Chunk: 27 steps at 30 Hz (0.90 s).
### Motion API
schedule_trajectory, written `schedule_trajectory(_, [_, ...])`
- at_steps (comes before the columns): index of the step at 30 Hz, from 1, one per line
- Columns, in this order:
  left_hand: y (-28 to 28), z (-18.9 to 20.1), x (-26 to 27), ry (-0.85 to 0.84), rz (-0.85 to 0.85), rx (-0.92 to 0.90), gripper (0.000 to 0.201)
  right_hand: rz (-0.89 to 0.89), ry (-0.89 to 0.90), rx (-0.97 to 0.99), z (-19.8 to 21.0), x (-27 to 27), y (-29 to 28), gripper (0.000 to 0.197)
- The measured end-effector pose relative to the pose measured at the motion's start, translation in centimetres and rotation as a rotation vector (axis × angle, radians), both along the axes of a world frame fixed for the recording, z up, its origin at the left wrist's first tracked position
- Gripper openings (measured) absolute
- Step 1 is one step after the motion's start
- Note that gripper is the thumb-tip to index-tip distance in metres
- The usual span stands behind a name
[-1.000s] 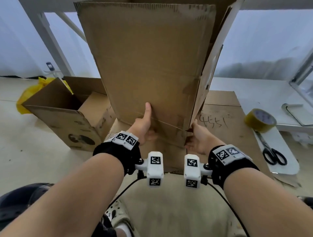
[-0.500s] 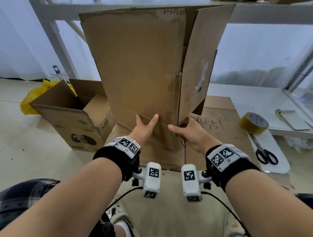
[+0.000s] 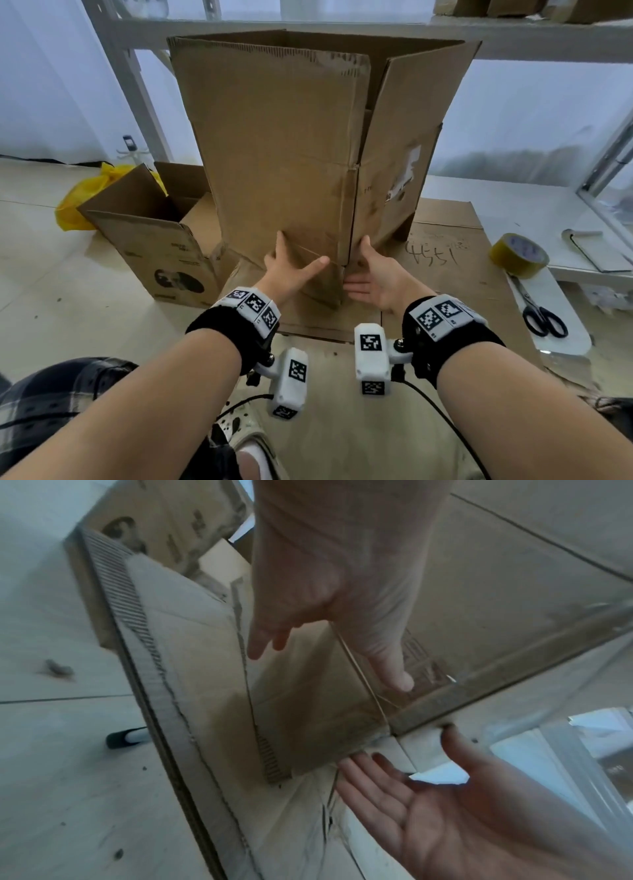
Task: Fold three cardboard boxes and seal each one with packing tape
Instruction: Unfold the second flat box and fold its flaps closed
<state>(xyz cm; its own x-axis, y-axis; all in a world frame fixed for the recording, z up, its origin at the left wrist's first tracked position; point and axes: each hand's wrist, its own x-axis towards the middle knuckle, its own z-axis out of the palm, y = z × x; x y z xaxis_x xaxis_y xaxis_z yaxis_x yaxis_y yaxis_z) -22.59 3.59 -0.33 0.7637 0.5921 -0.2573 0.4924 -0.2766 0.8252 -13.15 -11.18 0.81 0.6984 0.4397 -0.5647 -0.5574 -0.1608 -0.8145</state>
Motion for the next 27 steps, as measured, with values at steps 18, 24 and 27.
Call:
schedule_trajectory(18, [-1.2, 1.0, 0.4, 0.227, -0.423, 0.873, 0.099, 0.007, -0.173, 0.025, 0.5, -0.8, 2.8, 0.046])
schedule_trajectory(24, [-0.7, 3.9, -0.2, 0.215, -0.541, 1.175, 0.077, 0.101, -1.0, -0.612, -0.6, -1.0, 2.9, 0.117])
schedule_trajectory(27, [-0.5, 5.7, -0.4, 0.145, -0.579, 1.247, 0.073, 0.09, -1.114, -0.762, -0.9, -0.8, 3.8, 0.127])
